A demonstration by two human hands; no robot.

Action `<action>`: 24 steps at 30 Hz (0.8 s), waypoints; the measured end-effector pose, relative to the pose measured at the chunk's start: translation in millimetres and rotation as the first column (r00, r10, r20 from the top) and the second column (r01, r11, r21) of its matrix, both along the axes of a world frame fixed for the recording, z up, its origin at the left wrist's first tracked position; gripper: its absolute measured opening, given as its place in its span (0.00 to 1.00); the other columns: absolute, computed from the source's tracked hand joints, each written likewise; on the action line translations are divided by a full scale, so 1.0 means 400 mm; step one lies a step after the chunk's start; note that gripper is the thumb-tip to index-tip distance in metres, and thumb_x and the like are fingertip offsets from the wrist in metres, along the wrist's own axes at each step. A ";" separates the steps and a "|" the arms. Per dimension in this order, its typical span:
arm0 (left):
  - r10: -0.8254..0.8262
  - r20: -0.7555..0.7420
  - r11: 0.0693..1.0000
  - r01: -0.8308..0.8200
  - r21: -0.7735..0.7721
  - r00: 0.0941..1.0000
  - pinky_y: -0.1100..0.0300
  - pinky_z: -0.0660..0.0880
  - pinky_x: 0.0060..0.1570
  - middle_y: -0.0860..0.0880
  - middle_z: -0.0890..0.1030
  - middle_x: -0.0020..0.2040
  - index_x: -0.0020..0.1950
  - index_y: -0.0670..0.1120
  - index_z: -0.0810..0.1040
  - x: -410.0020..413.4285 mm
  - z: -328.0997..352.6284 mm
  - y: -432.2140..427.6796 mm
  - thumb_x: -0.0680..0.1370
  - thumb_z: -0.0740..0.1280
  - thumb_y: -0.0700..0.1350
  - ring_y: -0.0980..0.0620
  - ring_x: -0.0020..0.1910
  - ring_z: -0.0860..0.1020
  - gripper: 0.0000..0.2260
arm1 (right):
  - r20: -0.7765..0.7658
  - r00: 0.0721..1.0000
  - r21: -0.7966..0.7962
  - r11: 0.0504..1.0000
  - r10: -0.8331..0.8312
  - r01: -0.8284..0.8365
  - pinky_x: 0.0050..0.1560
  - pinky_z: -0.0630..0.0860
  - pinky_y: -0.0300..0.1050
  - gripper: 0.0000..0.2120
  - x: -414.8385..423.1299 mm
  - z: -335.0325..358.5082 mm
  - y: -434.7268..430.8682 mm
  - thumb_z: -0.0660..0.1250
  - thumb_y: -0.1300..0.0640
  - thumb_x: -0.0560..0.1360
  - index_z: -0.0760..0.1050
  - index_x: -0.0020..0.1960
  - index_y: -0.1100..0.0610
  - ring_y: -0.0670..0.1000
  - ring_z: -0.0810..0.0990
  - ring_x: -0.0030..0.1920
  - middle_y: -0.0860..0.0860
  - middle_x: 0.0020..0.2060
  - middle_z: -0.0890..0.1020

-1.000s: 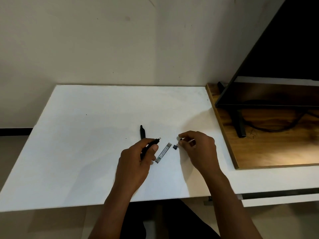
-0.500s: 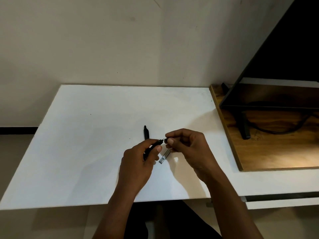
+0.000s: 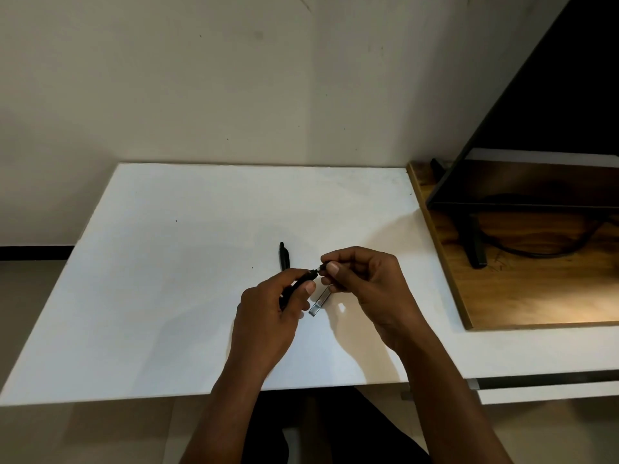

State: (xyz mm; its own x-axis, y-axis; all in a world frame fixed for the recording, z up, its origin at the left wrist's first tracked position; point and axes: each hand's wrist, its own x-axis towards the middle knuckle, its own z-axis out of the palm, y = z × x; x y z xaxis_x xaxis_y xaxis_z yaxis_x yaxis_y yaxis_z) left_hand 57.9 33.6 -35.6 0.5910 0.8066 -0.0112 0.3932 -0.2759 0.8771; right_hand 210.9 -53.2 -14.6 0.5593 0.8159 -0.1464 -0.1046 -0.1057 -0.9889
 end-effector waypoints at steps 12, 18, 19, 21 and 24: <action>-0.020 -0.012 1.000 0.020 -0.002 1.000 0.56 0.82 0.38 0.59 0.85 0.35 0.57 0.59 0.83 -0.002 0.007 -0.001 0.78 0.66 0.59 0.62 0.33 0.82 0.11 | 0.100 0.995 -0.046 0.999 0.026 -0.021 0.46 0.83 0.43 0.07 0.002 0.000 -0.003 0.70 0.64 0.77 0.86 0.51 0.56 0.53 0.87 0.43 0.53 0.41 0.88; -0.035 -0.005 0.999 0.035 0.016 0.999 0.65 0.76 0.36 0.61 0.85 0.36 0.56 0.61 0.83 0.001 0.009 -0.005 0.78 0.65 0.58 0.64 0.36 0.82 0.10 | 0.045 0.997 -0.055 0.997 0.055 -0.053 0.44 0.81 0.39 0.06 0.014 0.004 -0.012 0.70 0.63 0.78 0.85 0.52 0.61 0.50 0.86 0.41 0.55 0.40 0.88; -0.038 -0.007 0.999 0.038 0.022 0.999 0.66 0.75 0.36 0.61 0.84 0.36 0.56 0.61 0.83 0.002 0.010 -0.005 0.78 0.65 0.58 0.63 0.36 0.82 0.10 | 0.056 0.996 -0.063 0.996 0.063 -0.060 0.43 0.81 0.40 0.05 0.015 0.004 -0.013 0.70 0.62 0.78 0.85 0.51 0.61 0.49 0.86 0.41 0.55 0.39 0.87; -0.044 -0.012 0.999 0.044 0.032 0.999 0.67 0.75 0.37 0.61 0.85 0.36 0.57 0.60 0.83 0.003 0.010 -0.005 0.79 0.65 0.59 0.63 0.37 0.82 0.11 | 0.071 0.995 -0.069 0.995 0.072 -0.067 0.44 0.82 0.41 0.05 0.015 0.004 -0.013 0.70 0.62 0.78 0.85 0.51 0.61 0.49 0.86 0.40 0.56 0.39 0.87; -0.043 -0.014 0.998 0.044 0.038 0.999 0.68 0.75 0.37 0.60 0.85 0.38 0.57 0.59 0.83 0.001 0.011 -0.004 0.78 0.65 0.59 0.63 0.37 0.82 0.12 | 0.068 0.995 -0.061 0.995 0.078 -0.074 0.44 0.82 0.42 0.05 0.011 0.006 -0.012 0.71 0.61 0.78 0.85 0.50 0.60 0.50 0.86 0.41 0.56 0.40 0.87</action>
